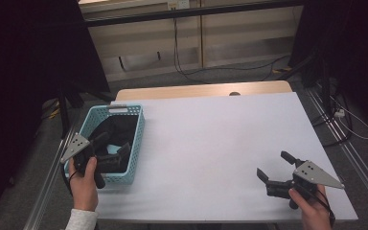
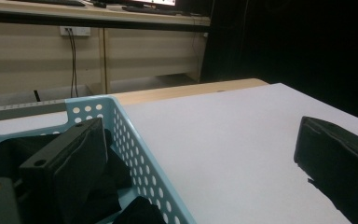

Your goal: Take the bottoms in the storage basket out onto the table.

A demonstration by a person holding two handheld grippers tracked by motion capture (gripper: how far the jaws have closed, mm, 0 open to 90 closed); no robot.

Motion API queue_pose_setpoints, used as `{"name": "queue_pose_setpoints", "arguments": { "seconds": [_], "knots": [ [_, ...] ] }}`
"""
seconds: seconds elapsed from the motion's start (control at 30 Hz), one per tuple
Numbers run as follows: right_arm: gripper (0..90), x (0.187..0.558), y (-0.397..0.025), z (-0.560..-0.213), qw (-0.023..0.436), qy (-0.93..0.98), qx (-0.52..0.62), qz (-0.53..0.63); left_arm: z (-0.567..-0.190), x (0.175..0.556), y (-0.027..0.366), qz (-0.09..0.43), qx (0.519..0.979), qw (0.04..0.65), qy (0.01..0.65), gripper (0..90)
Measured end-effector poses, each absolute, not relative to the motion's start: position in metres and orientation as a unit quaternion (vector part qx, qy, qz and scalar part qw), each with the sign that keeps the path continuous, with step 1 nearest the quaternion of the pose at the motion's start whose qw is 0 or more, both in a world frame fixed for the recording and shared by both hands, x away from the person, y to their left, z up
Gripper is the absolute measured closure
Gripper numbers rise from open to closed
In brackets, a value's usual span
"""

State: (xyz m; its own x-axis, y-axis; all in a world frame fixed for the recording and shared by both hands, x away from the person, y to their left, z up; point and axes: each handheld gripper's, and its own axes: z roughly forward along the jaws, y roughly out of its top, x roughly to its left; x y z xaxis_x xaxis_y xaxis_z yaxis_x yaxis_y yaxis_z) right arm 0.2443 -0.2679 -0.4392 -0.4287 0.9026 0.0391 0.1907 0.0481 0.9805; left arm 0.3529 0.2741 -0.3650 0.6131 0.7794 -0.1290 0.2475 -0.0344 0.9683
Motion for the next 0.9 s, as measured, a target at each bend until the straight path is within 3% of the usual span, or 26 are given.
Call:
{"name": "queue_pose_setpoints", "arguments": {
  "seconds": [0.9],
  "knots": [
    [0.0,0.244,-0.269,-0.439,0.317,0.646,0.424,0.55,-0.351,0.381,0.279,0.223,0.701,0.569,0.368,2.3]
  ]
}}
